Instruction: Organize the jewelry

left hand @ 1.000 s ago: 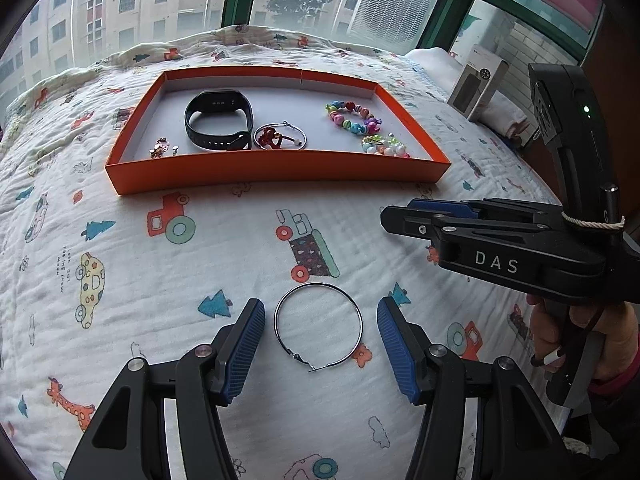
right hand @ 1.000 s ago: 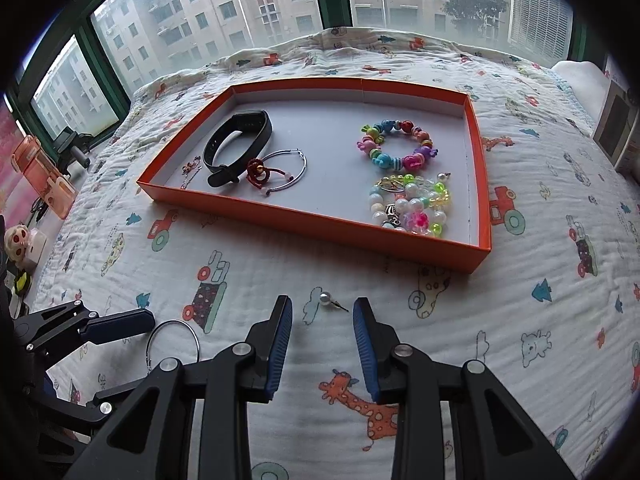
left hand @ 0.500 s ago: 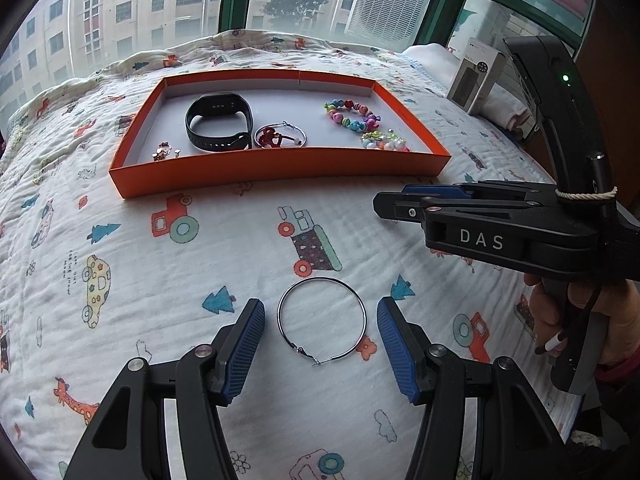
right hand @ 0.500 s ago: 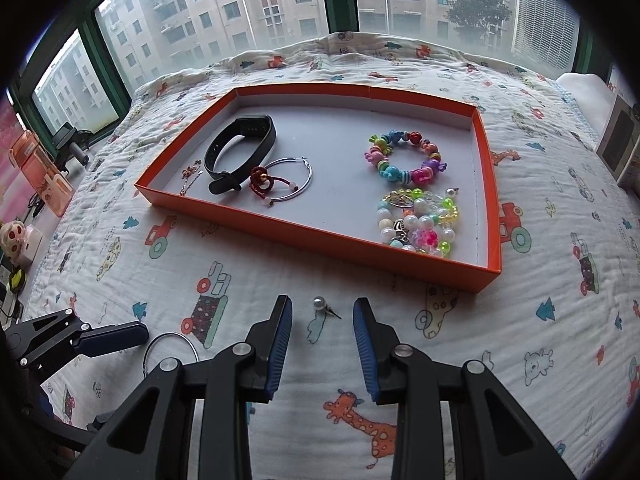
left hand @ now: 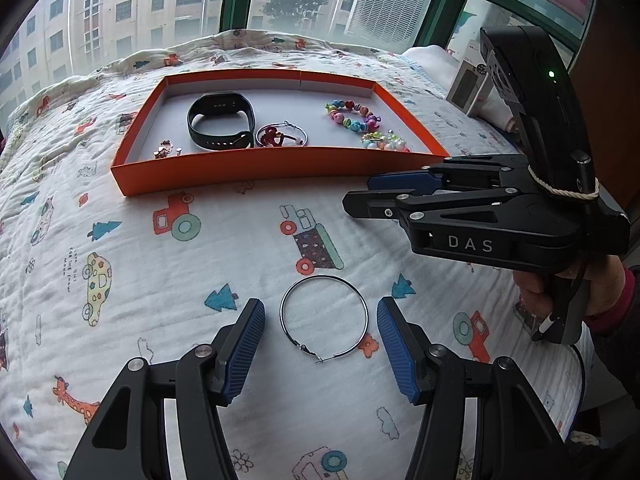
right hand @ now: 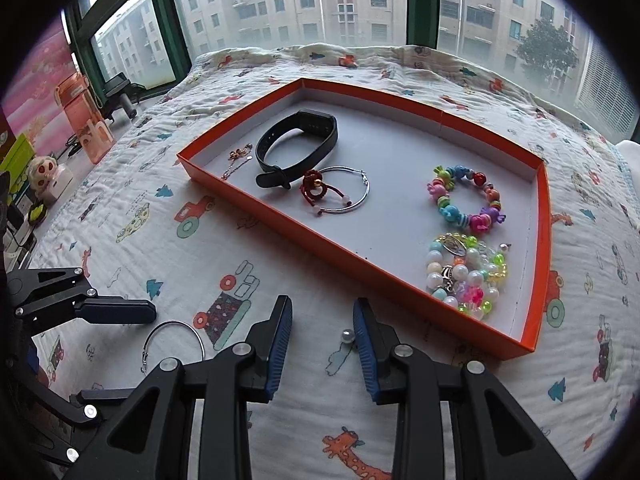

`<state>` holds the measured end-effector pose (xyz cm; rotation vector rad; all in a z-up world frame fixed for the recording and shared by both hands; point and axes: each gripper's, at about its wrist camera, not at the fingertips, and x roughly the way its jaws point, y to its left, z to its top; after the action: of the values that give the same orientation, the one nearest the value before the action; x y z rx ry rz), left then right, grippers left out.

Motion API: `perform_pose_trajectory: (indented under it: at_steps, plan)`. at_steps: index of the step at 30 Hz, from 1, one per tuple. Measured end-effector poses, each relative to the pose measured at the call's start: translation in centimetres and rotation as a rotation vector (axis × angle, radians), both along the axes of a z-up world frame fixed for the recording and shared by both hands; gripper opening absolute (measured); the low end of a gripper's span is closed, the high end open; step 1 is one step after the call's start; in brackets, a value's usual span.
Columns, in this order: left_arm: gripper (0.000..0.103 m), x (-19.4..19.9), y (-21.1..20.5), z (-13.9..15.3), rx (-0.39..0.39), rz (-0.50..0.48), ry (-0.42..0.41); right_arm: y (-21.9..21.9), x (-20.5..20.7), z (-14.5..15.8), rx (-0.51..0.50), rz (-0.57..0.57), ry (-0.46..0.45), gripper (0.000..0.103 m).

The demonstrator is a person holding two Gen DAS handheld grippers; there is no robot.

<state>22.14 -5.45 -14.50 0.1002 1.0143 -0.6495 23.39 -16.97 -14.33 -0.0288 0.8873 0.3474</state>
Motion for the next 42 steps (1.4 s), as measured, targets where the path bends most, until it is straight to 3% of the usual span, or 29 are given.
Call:
perform_pose_trajectory:
  at_steps: [5,21,27,29,37,42]
  plan:
    - [0.063,0.0,0.0,0.0,-0.001,0.000,0.000,0.4,-0.5,0.1,-0.011,0.046,-0.010,0.035]
    - [0.063,0.1,0.0,0.0,0.006,-0.002,-0.004,-0.6,-0.7,-0.2,-0.042,-0.124,0.018,0.035]
    - [0.063,0.2,0.0,0.0,0.007,-0.002,-0.004,-0.2,-1.0,-0.2,-0.045,-0.181,0.012,0.028]
    - [0.063,0.2,0.0,0.0,0.007,-0.002,-0.005,-0.1,-1.0,-0.2,-0.058,-0.198,0.011,0.022]
    - [0.063,0.2,0.0,0.0,0.018,-0.009,-0.006,0.4,-1.0,-0.2,-0.101,-0.188,0.005,0.020]
    - [0.063,0.1,-0.2,0.0,0.040,-0.022,-0.015,0.1,-1.1,-0.1,-0.078,-0.194,0.007,0.019]
